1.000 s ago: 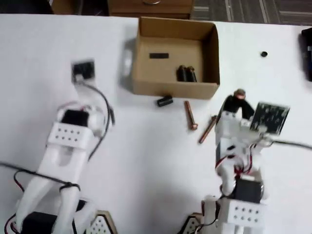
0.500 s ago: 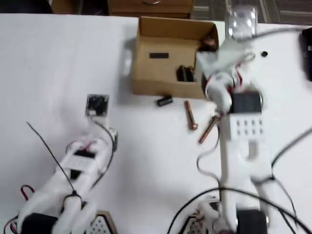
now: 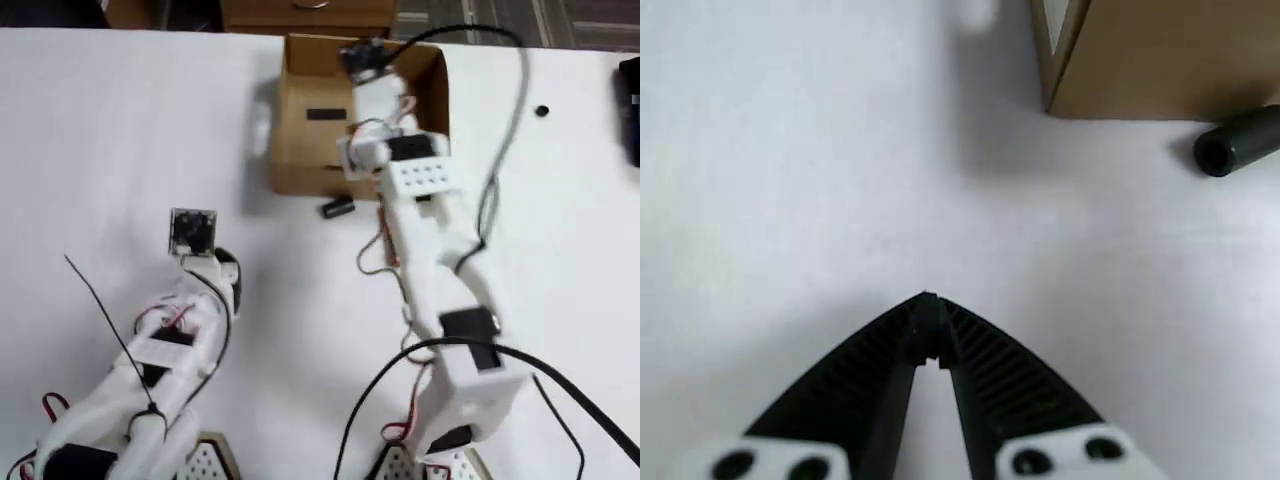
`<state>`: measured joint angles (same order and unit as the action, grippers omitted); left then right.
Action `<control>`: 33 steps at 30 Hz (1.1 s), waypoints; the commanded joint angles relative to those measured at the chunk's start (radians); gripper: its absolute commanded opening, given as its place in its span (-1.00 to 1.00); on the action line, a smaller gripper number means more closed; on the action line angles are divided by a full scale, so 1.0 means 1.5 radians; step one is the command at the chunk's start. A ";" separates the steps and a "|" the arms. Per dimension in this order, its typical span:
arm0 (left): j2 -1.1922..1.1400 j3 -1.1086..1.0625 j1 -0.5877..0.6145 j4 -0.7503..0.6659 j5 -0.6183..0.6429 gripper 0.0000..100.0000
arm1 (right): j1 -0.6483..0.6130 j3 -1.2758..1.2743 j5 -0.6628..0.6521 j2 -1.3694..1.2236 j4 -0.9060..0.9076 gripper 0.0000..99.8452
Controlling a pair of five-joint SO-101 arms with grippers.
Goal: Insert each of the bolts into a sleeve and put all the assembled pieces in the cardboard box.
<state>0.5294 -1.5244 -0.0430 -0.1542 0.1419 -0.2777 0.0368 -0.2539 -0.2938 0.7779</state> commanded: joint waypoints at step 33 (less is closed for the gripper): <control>0.016 0.001 -0.002 -0.012 -0.002 -0.95 | 0.046 0.073 0.010 -0.221 -0.361 -0.33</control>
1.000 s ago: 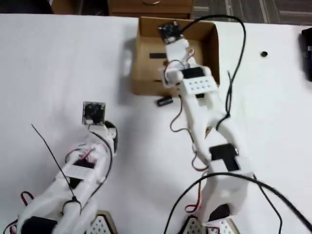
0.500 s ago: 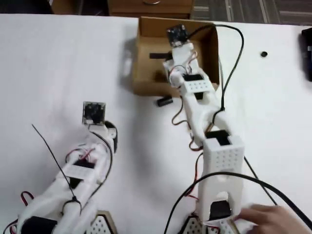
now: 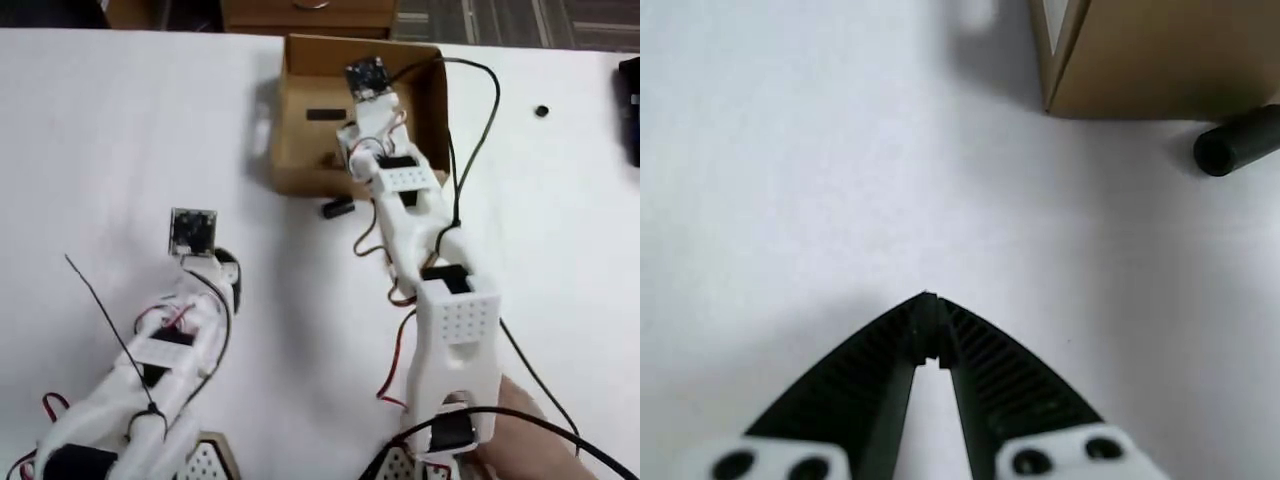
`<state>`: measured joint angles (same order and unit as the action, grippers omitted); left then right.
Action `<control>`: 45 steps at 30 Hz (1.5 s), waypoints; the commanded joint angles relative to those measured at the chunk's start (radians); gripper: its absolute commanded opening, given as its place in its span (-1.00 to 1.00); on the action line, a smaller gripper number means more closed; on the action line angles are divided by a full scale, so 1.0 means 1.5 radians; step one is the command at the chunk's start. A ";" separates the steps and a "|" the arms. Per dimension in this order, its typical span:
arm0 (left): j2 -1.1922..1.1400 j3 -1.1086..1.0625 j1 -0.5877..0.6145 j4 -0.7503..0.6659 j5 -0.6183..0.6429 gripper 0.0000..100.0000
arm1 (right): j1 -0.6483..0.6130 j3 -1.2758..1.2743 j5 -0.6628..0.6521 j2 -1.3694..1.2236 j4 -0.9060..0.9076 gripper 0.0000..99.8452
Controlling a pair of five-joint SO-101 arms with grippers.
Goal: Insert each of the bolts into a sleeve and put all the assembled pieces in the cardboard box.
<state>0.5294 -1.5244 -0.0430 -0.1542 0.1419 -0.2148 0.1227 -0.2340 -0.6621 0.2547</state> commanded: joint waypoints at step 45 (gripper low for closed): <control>0.016 0.001 -0.002 -0.012 -0.002 -0.95 | -0.097 -0.009 -0.524 0.855 1.007 -0.27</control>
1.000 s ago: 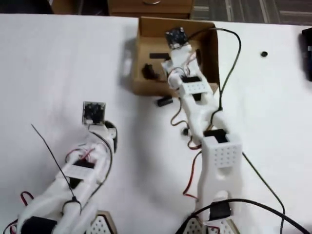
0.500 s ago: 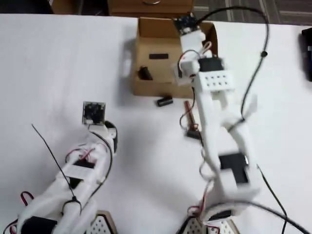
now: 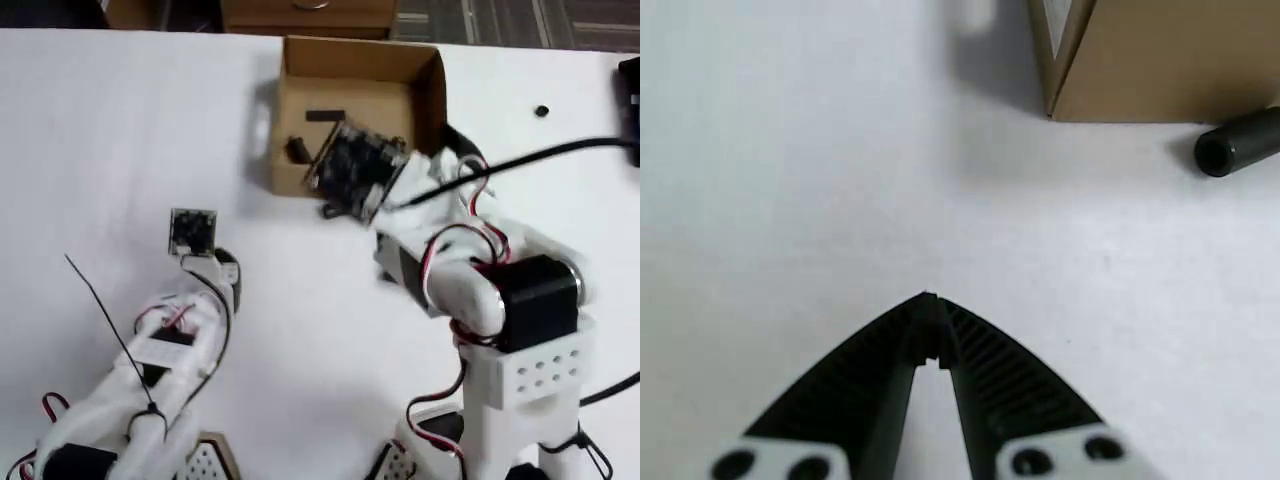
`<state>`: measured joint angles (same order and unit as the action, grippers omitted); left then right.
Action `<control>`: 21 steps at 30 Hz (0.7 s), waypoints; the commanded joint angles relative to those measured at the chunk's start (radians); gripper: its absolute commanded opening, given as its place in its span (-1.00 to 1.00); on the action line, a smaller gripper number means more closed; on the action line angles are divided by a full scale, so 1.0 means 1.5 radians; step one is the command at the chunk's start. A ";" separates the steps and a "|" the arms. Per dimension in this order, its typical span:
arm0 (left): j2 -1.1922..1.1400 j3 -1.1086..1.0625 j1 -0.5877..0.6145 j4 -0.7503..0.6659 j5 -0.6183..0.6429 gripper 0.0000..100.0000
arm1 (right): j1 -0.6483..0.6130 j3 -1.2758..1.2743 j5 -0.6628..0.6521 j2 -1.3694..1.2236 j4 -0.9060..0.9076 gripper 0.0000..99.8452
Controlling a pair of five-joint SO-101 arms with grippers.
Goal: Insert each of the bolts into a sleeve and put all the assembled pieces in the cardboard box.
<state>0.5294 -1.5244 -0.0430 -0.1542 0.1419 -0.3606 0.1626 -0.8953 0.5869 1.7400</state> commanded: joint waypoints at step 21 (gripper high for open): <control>0.016 0.001 -0.002 -0.012 -0.002 -0.95 | 0.044 -0.407 -0.438 0.014 -0.007 -0.27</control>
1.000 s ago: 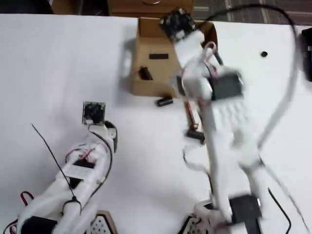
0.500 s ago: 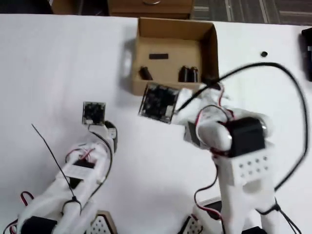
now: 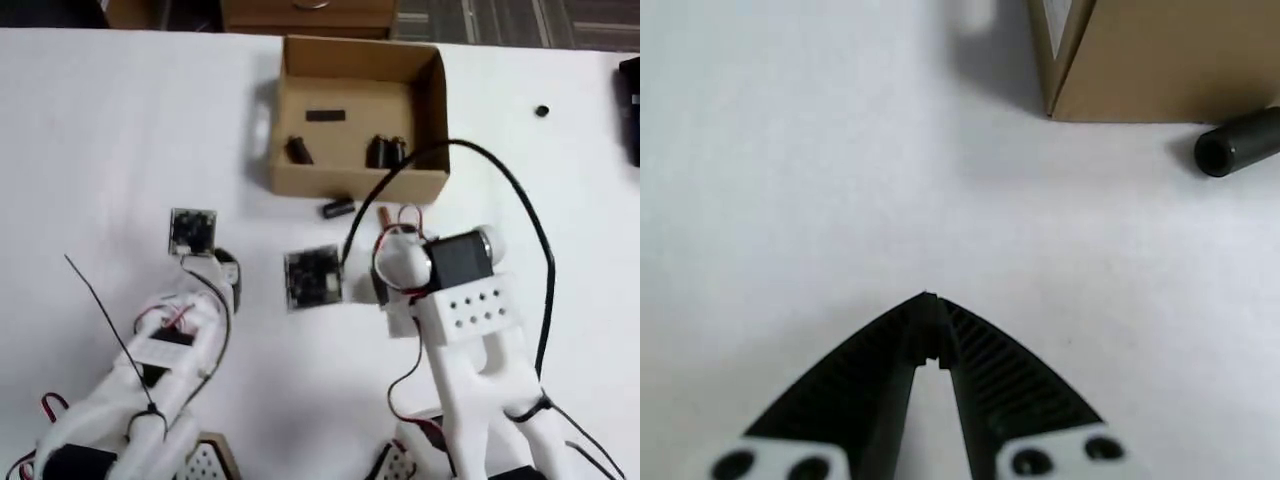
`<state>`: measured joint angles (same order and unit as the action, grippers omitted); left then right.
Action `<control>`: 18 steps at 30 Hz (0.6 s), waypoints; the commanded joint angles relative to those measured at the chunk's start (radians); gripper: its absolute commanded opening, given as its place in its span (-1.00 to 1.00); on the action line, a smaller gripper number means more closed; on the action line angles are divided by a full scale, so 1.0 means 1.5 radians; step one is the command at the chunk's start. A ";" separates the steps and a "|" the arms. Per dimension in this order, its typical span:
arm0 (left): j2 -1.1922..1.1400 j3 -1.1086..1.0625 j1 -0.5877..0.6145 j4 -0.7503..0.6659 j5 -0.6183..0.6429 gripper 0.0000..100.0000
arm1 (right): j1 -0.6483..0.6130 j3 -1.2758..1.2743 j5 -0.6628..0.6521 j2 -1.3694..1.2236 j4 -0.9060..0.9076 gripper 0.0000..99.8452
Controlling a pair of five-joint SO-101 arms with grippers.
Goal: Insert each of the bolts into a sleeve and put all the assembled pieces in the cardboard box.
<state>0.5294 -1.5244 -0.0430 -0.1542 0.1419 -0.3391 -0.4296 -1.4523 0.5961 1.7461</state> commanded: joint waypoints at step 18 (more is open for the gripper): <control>0.017 0.005 0.052 -0.012 -0.001 -0.95 | 0.096 -0.063 -0.107 -0.278 -0.167 -0.27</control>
<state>0.5294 -1.5244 0.0169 -0.1542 0.1419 -0.2087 -0.5294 -1.6134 0.2232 1.5175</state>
